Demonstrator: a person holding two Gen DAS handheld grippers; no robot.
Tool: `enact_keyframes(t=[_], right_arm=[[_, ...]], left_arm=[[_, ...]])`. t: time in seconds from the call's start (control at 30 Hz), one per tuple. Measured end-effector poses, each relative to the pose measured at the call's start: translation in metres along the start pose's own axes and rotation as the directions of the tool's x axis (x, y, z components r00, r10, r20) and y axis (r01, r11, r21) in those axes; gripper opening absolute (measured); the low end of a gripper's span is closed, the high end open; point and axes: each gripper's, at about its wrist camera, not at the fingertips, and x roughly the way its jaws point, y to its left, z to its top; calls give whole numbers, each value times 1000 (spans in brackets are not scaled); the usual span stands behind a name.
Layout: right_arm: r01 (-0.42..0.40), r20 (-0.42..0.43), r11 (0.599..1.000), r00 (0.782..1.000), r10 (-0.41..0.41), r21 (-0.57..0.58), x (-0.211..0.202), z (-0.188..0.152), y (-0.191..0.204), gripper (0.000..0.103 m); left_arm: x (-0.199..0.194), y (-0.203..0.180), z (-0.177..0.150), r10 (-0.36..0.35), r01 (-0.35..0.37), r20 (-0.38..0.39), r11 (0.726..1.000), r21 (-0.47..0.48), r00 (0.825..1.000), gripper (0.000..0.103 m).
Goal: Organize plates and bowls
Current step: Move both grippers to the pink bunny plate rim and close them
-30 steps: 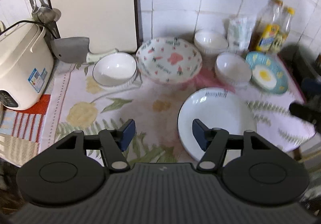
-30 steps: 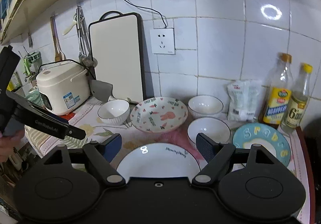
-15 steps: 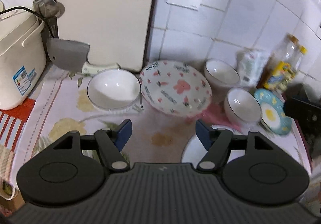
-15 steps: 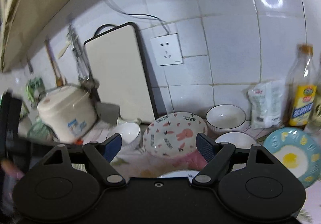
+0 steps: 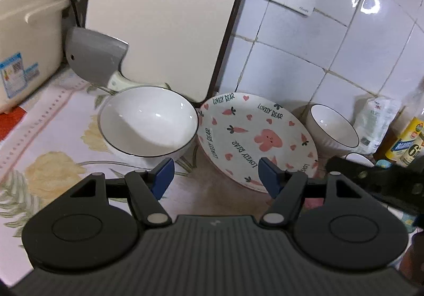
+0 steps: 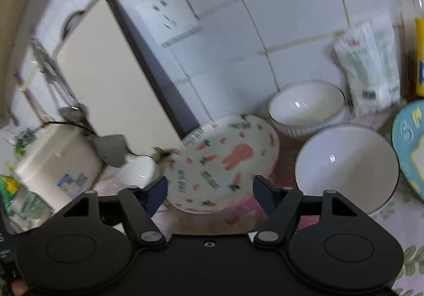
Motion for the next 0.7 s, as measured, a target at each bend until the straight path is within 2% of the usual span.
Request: enact_keyframes(t=[0.03,0.07,0.1,0.13,0.23,0.27,0.37,0.5,0.57,0.7], right_arm=[[13,-5,1000,1000,-13,14,6,-3,-1,68],[26,-12,999,1000,-26,26,11,-4,-2,57],[34,-27,999,999,-34,26,16,-6,-3,36],[35,-43,999,998,-35,7,21,-7,-2,31],[74,-52,996,996,-76,-42,30,-14,2,30],[75,-56,997,995,-77,-34,33,-15,2,31],[103,-71,994,992,-101,25,39,-18,-5,34],[88,-65,991,994,-82,98,48,-20,-14,52],[67,-48,987,997,-60,147,52,-20,-19,52],[119,-40,972,993,-113,205,62,-19,-22,52]], left_arm=[[4,1,0,-3,3,-8,1000,-6,1000,67],[10,2,-1,-5,4,-20,1000,-10,1000,66],[14,4,-2,-6,6,-28,1000,-13,1000,65],[18,5,-2,-9,9,-34,1000,-18,999,65],[35,4,-3,-27,27,-66,1000,-11,997,65],[41,3,-3,-8,7,-78,1000,-13,997,65],[55,4,-3,-12,7,-112,999,-45,994,65],[64,5,-3,-33,25,-122,998,-66,992,65],[67,2,-3,-31,26,-122,999,-46,992,67],[70,1,-3,-14,8,-104,999,-52,994,65]])
